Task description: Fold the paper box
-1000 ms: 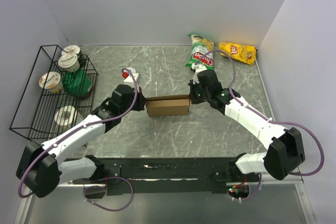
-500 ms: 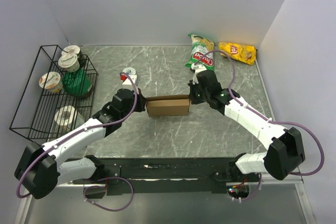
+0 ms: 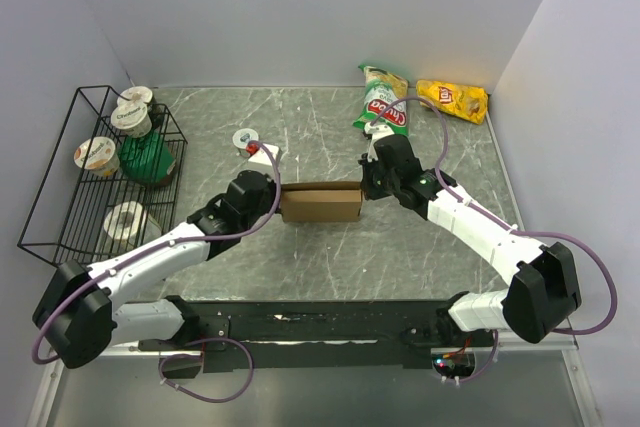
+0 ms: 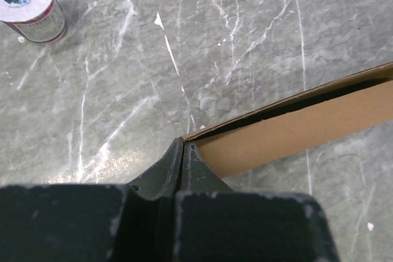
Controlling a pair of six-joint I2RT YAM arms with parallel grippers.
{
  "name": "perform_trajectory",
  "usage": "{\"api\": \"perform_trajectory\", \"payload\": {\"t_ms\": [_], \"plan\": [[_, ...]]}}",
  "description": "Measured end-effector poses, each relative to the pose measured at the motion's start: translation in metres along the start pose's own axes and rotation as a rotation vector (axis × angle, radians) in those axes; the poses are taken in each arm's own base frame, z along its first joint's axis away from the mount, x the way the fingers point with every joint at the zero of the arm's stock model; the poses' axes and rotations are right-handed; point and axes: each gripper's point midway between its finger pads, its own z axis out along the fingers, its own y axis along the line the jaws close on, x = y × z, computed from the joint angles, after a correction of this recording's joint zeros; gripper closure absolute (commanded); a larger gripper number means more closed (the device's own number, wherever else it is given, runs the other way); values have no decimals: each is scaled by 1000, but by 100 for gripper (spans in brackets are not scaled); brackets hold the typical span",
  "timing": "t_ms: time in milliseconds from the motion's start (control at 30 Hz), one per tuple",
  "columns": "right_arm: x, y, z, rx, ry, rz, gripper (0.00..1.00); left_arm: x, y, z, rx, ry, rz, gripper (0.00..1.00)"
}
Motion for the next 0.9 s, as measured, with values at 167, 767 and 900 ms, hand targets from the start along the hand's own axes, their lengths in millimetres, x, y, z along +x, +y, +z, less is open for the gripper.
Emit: {"api": "perform_trajectory", "payload": {"t_ms": [167,767,900], "plan": [[0,0,0,1,0,0,100,1,0,1,-31,-7,25,99],[1,4,-4,-1,-20,29,100,1,0,4,-81,-67,-58,99],[4,3,-5,2,-22,44,100,1,-1,4,-78,-79,-73,99]]}}
